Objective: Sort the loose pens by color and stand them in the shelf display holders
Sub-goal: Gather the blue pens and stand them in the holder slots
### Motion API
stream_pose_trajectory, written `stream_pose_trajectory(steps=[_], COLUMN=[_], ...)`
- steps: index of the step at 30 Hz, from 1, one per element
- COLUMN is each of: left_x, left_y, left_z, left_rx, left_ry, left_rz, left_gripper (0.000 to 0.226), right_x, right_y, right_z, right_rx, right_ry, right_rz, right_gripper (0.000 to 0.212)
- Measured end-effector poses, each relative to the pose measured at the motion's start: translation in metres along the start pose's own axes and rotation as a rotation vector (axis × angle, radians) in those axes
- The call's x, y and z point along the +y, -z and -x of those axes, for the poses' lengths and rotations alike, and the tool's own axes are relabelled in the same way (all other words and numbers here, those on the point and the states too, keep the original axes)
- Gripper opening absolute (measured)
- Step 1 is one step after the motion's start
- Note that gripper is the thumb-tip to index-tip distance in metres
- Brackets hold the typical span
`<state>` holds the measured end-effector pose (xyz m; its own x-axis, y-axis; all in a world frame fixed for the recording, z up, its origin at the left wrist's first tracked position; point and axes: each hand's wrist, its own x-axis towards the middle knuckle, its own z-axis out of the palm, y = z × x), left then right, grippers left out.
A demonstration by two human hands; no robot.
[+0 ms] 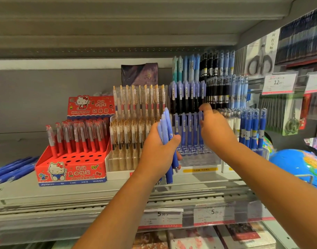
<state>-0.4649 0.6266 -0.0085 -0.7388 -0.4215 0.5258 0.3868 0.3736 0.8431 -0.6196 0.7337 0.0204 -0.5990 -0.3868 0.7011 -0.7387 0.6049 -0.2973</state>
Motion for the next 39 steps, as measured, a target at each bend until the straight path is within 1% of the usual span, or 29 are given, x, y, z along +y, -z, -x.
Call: stream_pose_trajectory(steps=[3, 9, 12, 14, 16, 17, 18, 19, 20, 21, 22, 23, 24, 26, 31, 34, 37, 39], left_x=[0.0, 0.004, 0.005, 0.005, 0.006, 0.006, 0.006, 0.006, 0.006, 0.006, 0.006, 0.005, 0.005, 0.003, 0.002, 0.002, 0.003, 0.002], left_y=[0.0, -0.001, -0.001, -0.001, -0.001, -0.001, -0.001, -0.001, -0.001, -0.001, -0.001, -0.001, -0.001, -0.002, -0.003, -0.003, -0.003, -0.002], left_z=[0.001, 0.003, 0.003, 0.003, 0.003, 0.003, 0.003, 0.003, 0.003, 0.002, 0.002, 0.001, 0.001, 0.001, 0.001, 0.002, 0.002, 0.001], left_rx=[0.0, -0.001, -0.004, -0.012, -0.013, -0.015, -0.02, -0.027, -0.034, -0.038, -0.043, -0.049, -0.056, -0.079, -0.157, -0.171, -0.15, -0.104], left_ry=[0.004, -0.005, -0.002, -0.016, -0.023, -0.024, -0.023, -0.021, -0.018, -0.014, -0.009, -0.002, 0.005, 0.015, 0.042, 0.077, 0.117, 0.131], left_rz=[-0.007, 0.004, 0.001, -0.004, -0.001, 0.008, 0.02, 0.029, 0.032, 0.031, 0.027, 0.017, 0.002, -0.015, -0.031, 0.008, 0.092, 0.113], left_gripper=[0.032, 0.031, 0.026, 0.023, 0.024, 0.024, 0.024, 0.024, 0.025, 0.026, 0.027, 0.028, 0.03, 0.032, 0.036, 0.04, 0.031, 0.04], right_x=[0.0, 0.0, -0.001, -0.005, -0.01, -0.013, -0.017, -0.022, -0.027, -0.032, -0.036, -0.038, -0.038, -0.037, -0.029, -0.025, -0.02, -0.017], right_y=[-0.003, -0.008, -0.008, -0.005, 0.001, 0.003, 0.006, 0.007, 0.009, 0.01, 0.01, 0.01, 0.01, 0.009, 0.007, 0.008, 0.012, 0.017], right_z=[0.006, 0.008, 0.011, 0.014, 0.018, 0.02, 0.023, 0.025, 0.029, 0.032, 0.035, 0.037, 0.037, 0.036, 0.032, 0.03, 0.027, 0.026], right_rx=[-0.009, -0.074, -0.093, -0.062, 0.064, 0.133, 0.164, 0.136, 0.052, -0.06, -0.158, -0.227, -0.266, -0.284, -0.334, -0.288, -0.216, -0.136], right_ry=[-0.02, -0.058, -0.09, -0.087, 0.0, 0.062, 0.112, 0.139, 0.145, 0.139, 0.129, 0.12, 0.11, 0.098, 0.026, 0.021, -0.041, -0.084], right_rz=[-0.041, 0.02, 0.01, 0.018, 0.031, -0.021, -0.142, -0.325, -0.535, -0.742, -0.908, -1.016, -1.074, -1.109, -1.226, -1.296, -1.475, -1.544], right_gripper=[0.067, 0.076, 0.074, 0.068, 0.059, 0.051, 0.041, 0.031, 0.021, 0.016, 0.017, 0.021, 0.025, 0.028, 0.02, 0.016, 0.016, 0.021])
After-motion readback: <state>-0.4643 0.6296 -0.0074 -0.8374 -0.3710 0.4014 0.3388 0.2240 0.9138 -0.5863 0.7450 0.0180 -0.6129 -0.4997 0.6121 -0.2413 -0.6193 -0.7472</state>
